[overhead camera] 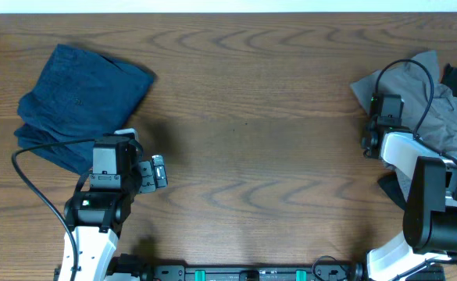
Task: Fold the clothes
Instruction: 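Reach the right gripper into the grey garment pile and grasp it, then drag the grey garment with the right gripper toward table center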
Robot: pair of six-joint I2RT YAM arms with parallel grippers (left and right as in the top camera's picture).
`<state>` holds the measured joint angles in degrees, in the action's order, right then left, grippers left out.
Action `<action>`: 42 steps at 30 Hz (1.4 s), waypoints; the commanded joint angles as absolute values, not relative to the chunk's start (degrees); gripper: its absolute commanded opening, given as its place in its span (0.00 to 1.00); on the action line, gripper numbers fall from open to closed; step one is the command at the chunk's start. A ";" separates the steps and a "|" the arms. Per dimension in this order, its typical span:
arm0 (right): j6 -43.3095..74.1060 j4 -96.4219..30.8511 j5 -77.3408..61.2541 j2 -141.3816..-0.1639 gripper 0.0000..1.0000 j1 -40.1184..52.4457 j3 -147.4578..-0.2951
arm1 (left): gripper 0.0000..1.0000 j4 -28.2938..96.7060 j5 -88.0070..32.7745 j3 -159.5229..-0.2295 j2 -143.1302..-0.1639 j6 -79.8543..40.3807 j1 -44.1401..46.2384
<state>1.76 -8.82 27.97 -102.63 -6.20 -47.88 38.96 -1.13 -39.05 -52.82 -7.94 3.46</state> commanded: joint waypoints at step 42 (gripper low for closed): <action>25.87 -1.04 11.70 -100.60 0.44 21.65 -77.14 | 0.98 35.77 -1.15 -40.47 -52.73 -9.06 3.18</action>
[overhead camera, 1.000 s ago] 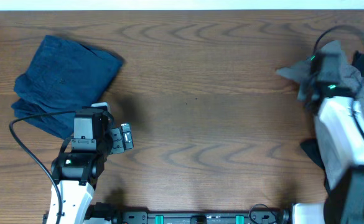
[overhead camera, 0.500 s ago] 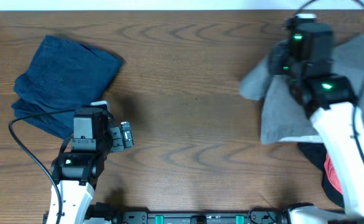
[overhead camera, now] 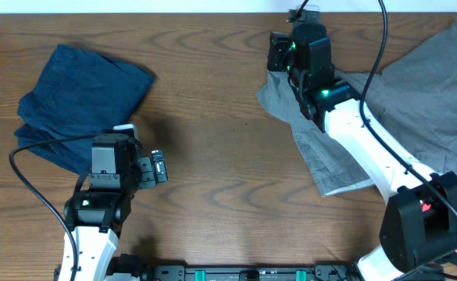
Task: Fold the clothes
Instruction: 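Drag the grey garment with the right gripper toward table center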
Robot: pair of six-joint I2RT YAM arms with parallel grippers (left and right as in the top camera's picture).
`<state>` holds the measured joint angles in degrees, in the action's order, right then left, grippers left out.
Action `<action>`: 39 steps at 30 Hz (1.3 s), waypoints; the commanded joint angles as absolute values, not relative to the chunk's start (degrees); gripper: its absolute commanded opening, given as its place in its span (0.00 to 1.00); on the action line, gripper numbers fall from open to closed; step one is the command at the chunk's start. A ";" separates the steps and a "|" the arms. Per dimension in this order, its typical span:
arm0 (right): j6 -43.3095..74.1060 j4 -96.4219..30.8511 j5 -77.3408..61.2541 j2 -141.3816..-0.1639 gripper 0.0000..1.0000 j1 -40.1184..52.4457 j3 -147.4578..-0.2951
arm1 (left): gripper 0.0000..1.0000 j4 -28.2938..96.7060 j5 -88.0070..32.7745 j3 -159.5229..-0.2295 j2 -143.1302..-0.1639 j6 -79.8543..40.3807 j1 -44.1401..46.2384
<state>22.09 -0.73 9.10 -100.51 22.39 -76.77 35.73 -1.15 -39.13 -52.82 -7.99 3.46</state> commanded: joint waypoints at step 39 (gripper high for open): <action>20.88 -46.87 8.64 -98.10 0.05 25.32 -51.24 | 0.98 33.52 -1.10 -40.47 -52.73 -24.56 3.18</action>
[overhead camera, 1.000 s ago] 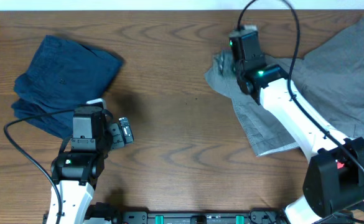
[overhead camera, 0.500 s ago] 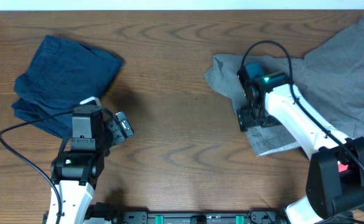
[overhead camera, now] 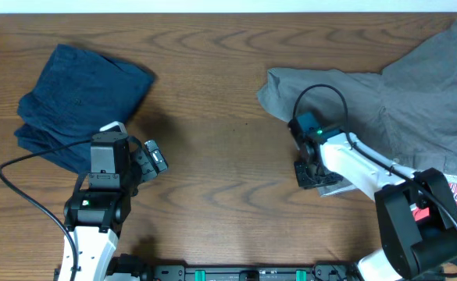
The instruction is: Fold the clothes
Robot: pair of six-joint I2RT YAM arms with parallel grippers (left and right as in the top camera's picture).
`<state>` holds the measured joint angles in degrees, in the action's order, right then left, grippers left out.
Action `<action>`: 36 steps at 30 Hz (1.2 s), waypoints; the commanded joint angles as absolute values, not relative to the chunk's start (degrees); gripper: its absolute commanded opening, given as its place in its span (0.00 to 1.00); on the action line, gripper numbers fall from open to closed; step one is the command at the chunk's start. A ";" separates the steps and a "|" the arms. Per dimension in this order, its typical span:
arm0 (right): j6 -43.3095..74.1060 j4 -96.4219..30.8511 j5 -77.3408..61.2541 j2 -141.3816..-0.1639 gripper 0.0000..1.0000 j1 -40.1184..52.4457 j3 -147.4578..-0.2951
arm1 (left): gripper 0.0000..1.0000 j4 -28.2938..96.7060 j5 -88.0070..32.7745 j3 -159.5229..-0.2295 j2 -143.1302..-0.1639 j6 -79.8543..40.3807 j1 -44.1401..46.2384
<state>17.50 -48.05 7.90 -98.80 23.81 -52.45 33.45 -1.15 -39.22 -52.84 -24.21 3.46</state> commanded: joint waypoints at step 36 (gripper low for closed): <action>24.40 -36.07 0.23 -88.82 0.81 32.84 -64.93 | 0.98 33.52 -15.53 -40.40 -57.76 -28.64 4.10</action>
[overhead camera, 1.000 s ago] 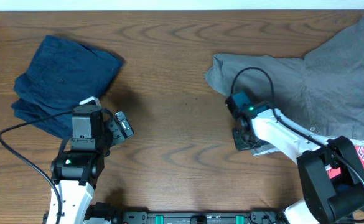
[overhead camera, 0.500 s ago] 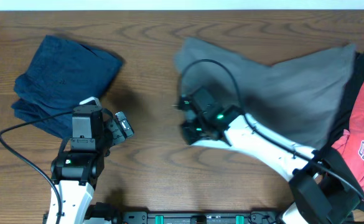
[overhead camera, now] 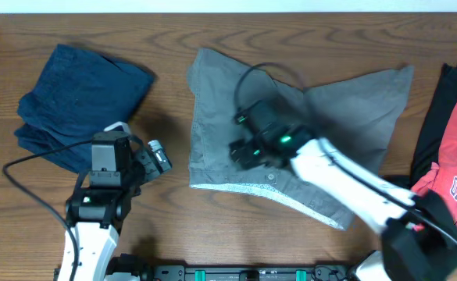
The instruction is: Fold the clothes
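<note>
A grey garment (overhead camera: 330, 117) lies spread across the middle of the table in the overhead view, its pale hem (overhead camera: 244, 188) toward the front. My right gripper (overhead camera: 238, 148) is over its left half, blurred by motion, and seems shut on the cloth. A folded dark blue garment (overhead camera: 80, 90) lies at the far left. My left gripper (overhead camera: 157, 154) hovers open just right of the blue garment's near edge, holding nothing.
A red shirt (overhead camera: 455, 164) and a black garment (overhead camera: 433, 125) lie heaped at the table's right edge. A black cable (overhead camera: 37, 156) loops from the left arm over the blue garment's front edge.
The right gripper has moved from the grey garment's front hem at centre-right to centre-left. The garment has shifted left with it and lies more spread out. The left arm has barely moved.
The right gripper was first at the pile of clothes at the right edge. Then it was at the far centre with the grey garment stretched out from the pile. Then it was at the garment's front hem. Now the garment lies across the table's middle.
</note>
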Robot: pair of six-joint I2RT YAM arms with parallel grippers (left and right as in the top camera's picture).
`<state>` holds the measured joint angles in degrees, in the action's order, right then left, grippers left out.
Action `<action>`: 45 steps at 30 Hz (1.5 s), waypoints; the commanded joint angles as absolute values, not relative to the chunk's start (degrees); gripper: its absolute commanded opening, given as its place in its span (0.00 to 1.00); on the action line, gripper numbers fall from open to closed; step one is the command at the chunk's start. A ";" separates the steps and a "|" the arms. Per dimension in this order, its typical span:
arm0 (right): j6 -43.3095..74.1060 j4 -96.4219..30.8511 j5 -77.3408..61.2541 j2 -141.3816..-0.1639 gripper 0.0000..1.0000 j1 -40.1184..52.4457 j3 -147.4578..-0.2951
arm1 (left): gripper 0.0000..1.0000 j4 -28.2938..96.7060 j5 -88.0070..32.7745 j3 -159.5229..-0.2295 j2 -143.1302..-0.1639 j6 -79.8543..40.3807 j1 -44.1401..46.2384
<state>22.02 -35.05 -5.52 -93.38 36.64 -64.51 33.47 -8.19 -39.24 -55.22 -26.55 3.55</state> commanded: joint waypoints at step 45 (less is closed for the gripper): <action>23.09 -63.24 3.68 -83.11 0.99 2.22 -64.75 | 0.56 50.83 9.21 -82.35 -82.41 -15.11 3.29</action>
